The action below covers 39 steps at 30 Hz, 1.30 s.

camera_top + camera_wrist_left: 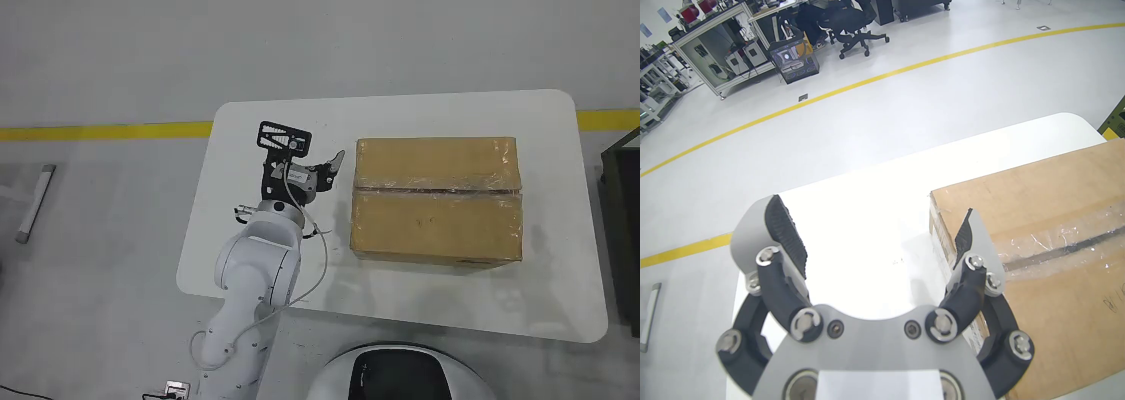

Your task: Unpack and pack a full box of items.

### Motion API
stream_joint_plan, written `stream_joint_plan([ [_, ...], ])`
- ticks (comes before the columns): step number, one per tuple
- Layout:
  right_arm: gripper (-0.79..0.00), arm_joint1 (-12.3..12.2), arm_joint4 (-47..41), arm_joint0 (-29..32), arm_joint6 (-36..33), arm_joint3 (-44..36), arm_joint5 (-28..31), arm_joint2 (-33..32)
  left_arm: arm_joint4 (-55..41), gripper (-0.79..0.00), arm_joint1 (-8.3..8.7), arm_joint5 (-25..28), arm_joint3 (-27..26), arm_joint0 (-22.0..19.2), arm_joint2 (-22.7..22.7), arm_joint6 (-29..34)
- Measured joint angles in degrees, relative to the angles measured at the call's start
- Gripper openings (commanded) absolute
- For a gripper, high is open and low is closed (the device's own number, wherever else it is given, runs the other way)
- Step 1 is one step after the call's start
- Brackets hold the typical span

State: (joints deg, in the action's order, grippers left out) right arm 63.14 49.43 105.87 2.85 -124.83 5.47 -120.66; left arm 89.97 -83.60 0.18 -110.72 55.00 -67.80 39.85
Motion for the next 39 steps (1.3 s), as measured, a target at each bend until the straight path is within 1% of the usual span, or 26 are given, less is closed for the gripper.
stream_joint_plan([
  [12,-0.785,0.01,0.02,-0.05,-0.02,0.05,0.0,0.0,0.0,0.0,0.0,0.0,0.0,0.0,0.0,0.0],
  [18,-0.785,0.26,1.78,-0.77,-0.67,0.18,-0.67,0.16,0.0,0.0,0.0,0.0,0.0,0.0,0.0,0.0],
  [28,-0.785,0.45,3.06,-1.43,-0.5,0.27,0.69,0.51,0.0,0.0,0.0,0.0,0.0,0.0,0.0,0.0],
  [39,-0.785,0.93,5.66,-2.04,-0.41,2.75,0.9,2.05,0.0,0.0,0.0,0.0,0.0,0.0,0.0,0.0],
])
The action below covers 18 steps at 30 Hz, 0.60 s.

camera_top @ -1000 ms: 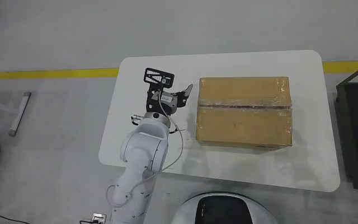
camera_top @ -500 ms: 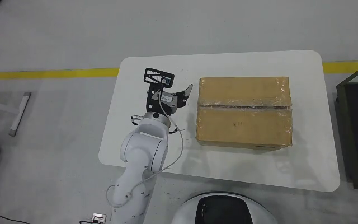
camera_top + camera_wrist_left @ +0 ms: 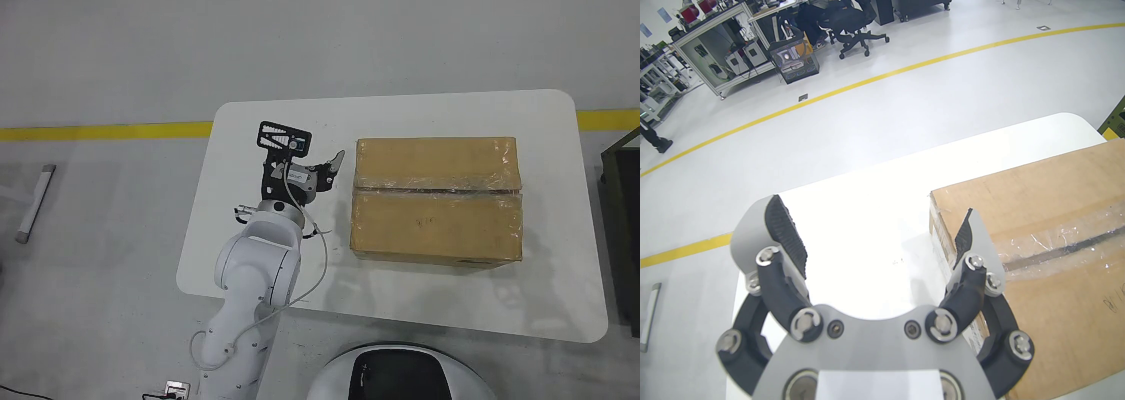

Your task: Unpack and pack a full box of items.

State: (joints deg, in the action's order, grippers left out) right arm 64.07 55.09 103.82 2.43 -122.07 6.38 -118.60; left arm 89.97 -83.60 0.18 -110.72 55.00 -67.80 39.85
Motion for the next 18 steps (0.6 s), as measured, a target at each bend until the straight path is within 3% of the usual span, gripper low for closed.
stream_joint_plan([
  [18,-0.785,0.43,5.58,-0.91,-0.59,5.46,3.21,4.46,0.0,0.0,0.0,0.0,0.0,0.0,0.0,0.0],
])
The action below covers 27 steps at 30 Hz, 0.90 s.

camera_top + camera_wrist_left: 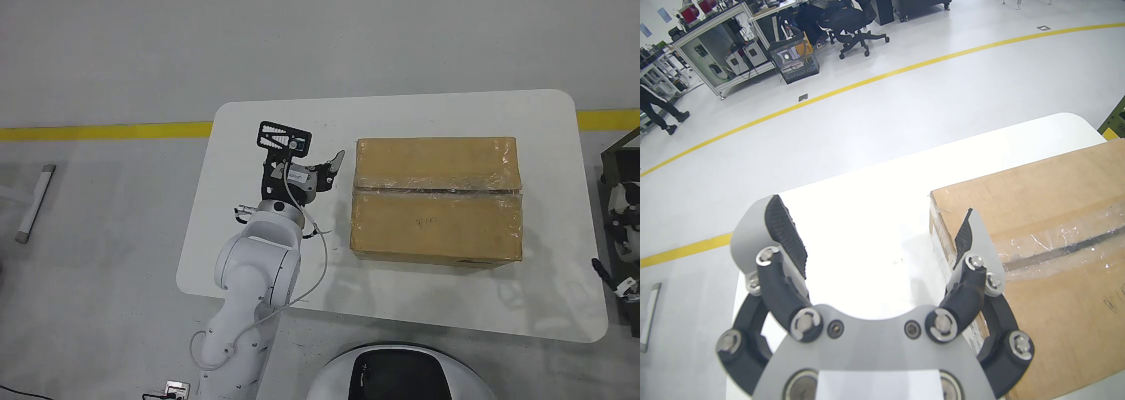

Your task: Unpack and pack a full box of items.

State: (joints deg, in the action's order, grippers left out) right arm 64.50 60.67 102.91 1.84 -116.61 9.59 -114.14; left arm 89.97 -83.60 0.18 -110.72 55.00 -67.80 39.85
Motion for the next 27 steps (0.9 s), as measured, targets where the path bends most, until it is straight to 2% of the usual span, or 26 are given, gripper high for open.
stream_joint_plan([
  [7,-0.785,0.02,0.29,-0.33,-0.62,0.47,0.11,0.61,0.0,0.0,0.0,0.0,0.0,0.0,0.0,0.0],
  [14,-0.785,0.34,3.89,-1.68,-1.45,2.06,1.3,7.4,0.0,0.0,0.0,0.0,0.0,0.0,0.0,0.0],
  [21,-0.785,0.69,7.76,-7.73,-1.42,6.33,0.27,14.68,0.0,0.0,0.0,0.0,0.0,0.0,0.0,0.0],
  [27,-0.785,0.8,8.67,-11.5,-2.22,8.74,2.39,17.86,0.0,0.0,0.0,0.0,0.0,0.0,0.0,0.0],
])
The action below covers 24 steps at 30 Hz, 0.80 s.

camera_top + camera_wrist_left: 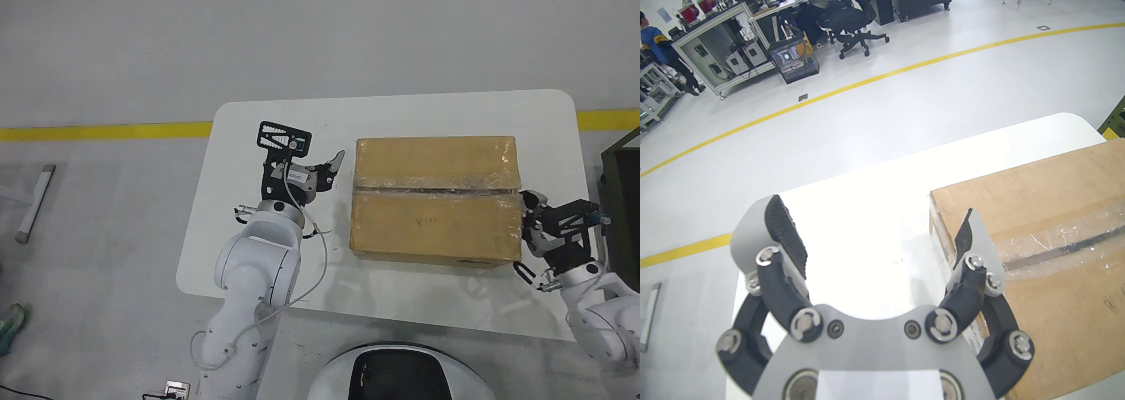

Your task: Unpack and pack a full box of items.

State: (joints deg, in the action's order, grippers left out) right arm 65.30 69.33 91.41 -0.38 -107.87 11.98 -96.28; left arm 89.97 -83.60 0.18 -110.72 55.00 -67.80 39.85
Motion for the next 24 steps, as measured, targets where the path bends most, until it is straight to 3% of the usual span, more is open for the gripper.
stream_joint_plan([
  [8,-0.785,0.05,2.51,-1.81,0.48,0.64,3.36,3.18,0.0,0.0,0.0,0.0,0.0,0.0,0.0,0.0],
  [14,-0.785,0.24,2.43,-2.71,1.46,1.46,1.51,3.37,0.0,0.0,0.0,0.0,0.0,0.0,0.0,0.0],
  [24,-0.785,0.01,-3.05,5.15,4.98,-4.24,-1.96,-10.97,0.0,0.0,0.0,0.0,0.0,0.0,0.0,0.0],
])
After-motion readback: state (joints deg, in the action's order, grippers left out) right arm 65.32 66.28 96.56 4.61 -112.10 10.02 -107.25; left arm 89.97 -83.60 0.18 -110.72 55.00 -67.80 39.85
